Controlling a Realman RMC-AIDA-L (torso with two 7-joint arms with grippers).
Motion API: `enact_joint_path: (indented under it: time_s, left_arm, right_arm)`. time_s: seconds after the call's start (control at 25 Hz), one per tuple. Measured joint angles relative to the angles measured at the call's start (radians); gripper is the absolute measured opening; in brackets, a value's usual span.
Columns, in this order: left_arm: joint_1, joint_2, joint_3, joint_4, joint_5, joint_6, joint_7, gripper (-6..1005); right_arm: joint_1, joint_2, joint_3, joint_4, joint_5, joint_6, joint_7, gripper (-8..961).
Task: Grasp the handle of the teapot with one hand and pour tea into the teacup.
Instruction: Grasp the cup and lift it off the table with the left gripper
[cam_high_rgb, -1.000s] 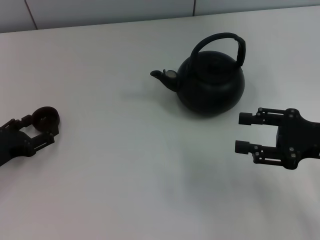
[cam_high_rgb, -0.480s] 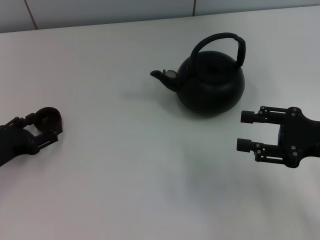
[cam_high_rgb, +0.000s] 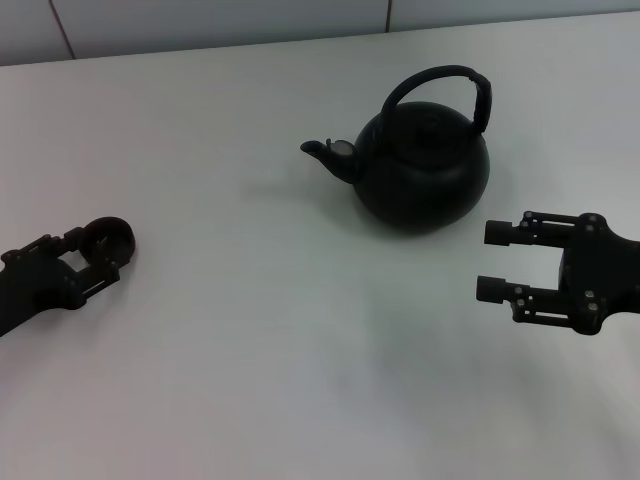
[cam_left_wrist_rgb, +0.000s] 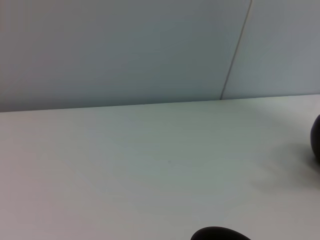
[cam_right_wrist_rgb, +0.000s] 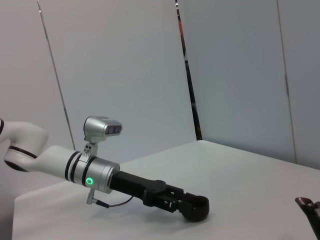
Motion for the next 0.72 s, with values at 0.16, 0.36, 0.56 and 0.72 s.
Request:
enact_joint_path:
  time_s: [0.16, 0.36, 0.56, 0.72]
  left_arm:
    - [-0.001, 0.000, 0.002, 0.000, 0.000, -0.001, 0.000, 714]
    - [-0.001, 0.000, 0.002, 0.000, 0.000, 0.002, 0.000, 678]
    - [-0.007, -0.001, 0.012, -0.002, -0.002, 0.031, -0.005, 684]
    - [-0.019, -0.003, 0.015, -0.003, -0.004, 0.083, -0.008, 688]
  right_arm:
    - [0.001, 0.000, 0.000, 0.000, 0.000, 0.000, 0.000, 660]
    - [0.002, 0.000, 0.000, -0.001, 0.000, 0.001, 0.000, 659]
    - [0.003, 0.000, 0.000, -0.001, 0.000, 0.001, 0.000, 659]
    - [0.003, 0.000, 0.000, -0.001, 0.000, 0.002, 0.000, 659]
